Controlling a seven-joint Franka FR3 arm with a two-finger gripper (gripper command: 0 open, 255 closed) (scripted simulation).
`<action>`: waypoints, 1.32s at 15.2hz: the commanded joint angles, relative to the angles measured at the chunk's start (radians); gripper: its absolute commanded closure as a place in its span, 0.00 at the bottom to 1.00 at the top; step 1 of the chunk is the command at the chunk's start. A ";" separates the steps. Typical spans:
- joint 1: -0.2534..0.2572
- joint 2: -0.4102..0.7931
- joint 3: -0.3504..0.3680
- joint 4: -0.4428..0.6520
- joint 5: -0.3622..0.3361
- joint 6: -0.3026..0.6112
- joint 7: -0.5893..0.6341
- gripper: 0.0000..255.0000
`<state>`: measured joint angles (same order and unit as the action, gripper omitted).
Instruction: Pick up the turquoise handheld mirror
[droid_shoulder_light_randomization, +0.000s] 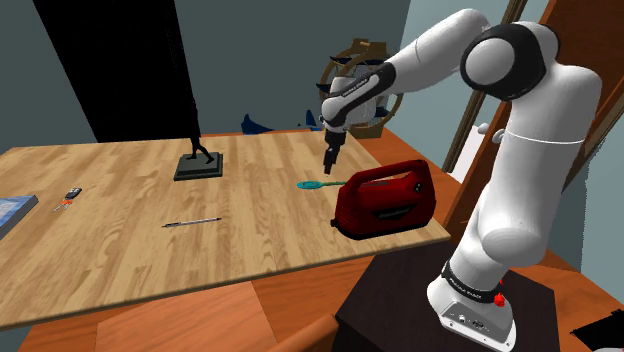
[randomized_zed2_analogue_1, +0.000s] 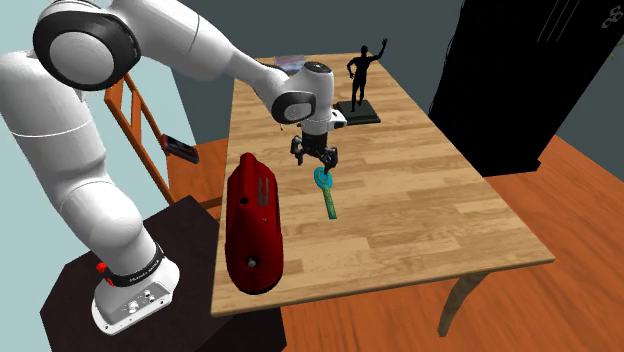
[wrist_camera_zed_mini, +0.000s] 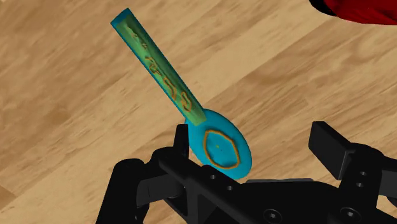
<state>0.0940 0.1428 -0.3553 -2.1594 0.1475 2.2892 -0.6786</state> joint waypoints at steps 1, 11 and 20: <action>-0.011 0.082 0.012 0.051 0.047 0.010 -0.064 0.00; -0.064 0.307 0.068 0.179 0.149 0.064 -0.197 0.00; -0.069 0.332 0.076 0.181 0.161 0.086 -0.206 1.00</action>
<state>0.0246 0.4740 -0.2804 -1.9785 0.3077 2.3747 -0.8852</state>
